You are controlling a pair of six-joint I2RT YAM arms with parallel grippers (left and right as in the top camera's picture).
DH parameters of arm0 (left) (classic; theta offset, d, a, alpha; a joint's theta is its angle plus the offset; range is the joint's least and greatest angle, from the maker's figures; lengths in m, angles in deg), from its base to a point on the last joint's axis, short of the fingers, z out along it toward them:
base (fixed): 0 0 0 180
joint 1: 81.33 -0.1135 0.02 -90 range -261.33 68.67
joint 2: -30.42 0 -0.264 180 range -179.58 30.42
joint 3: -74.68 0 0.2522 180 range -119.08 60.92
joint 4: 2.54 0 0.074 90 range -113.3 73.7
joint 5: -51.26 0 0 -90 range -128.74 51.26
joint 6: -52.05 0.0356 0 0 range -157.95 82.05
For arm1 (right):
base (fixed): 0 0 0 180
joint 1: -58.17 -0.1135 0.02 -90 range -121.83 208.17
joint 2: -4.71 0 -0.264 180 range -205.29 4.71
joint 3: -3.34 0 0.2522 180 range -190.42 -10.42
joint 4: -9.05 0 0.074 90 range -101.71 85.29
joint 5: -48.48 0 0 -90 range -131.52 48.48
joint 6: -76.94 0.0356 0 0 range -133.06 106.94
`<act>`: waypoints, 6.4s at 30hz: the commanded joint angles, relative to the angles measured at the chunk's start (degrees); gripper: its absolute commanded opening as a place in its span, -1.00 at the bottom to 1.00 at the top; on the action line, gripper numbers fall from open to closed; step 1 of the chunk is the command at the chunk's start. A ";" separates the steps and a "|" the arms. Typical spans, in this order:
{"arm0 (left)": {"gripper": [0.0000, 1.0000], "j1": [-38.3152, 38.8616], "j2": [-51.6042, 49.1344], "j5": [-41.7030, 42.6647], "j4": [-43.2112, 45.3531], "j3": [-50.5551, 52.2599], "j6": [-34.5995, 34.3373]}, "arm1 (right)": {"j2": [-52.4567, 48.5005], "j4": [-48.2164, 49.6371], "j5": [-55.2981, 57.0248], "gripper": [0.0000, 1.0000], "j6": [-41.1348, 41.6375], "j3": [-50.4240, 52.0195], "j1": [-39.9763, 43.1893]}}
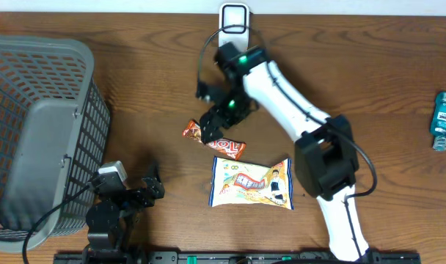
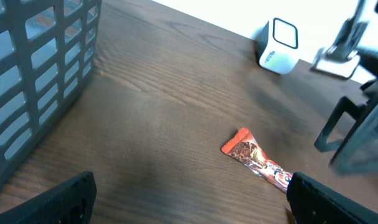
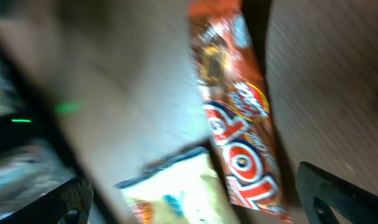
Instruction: Scan the item barcode
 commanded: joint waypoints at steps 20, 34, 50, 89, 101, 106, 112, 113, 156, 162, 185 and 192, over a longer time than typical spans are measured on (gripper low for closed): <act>0.96 -0.20 0.11 0.55 0.04 0.33 -0.52 | -0.66 31.08 55.06 0.01 14.25 26.69 -16.44; 0.96 -0.20 0.11 0.55 0.04 0.33 -0.55 | -0.66 16.57 22.51 -0.98 6.36 16.70 -7.65; 0.96 -0.20 0.11 0.55 0.04 0.33 -0.55 | -0.76 -0.02 -29.88 -0.80 -1.95 2.89 10.58; 0.96 -0.20 0.11 0.55 0.04 0.33 -0.55 | 3.10 5.97 56.81 0.84 30.40 14.45 -18.05; 0.96 -0.20 0.11 0.55 0.07 0.33 -0.55 | 3.08 13.25 56.41 0.16 28.52 27.06 -18.12; 0.95 -0.20 0.11 0.55 0.04 0.33 -0.52 | 3.08 17.42 58.12 -0.93 26.60 29.90 -18.10; 0.96 -0.20 0.11 0.55 0.04 0.33 -0.55 | 3.08 19.71 58.27 -0.98 24.72 29.46 -17.86; 0.96 -0.20 0.11 0.55 0.04 0.33 -0.55 | 3.08 19.76 57.88 -0.98 24.72 28.83 -17.55; 0.96 -0.20 0.11 0.55 0.04 0.33 -0.52 | 3.30 -21.81 -62.01 -0.98 -34.56 11.13 3.17; 0.96 -0.20 0.11 0.55 0.04 0.33 -0.55 | 3.30 -21.40 -55.65 -0.97 -40.70 11.10 2.64; 0.96 -0.20 0.11 0.55 0.04 0.33 -0.55 | 3.23 34.16 17.42 -0.99 -0.28 3.17 4.63; 0.96 -0.20 0.11 0.55 0.04 0.33 -0.55 | 2.82 45.42 25.03 -0.98 -5.55 2.23 7.69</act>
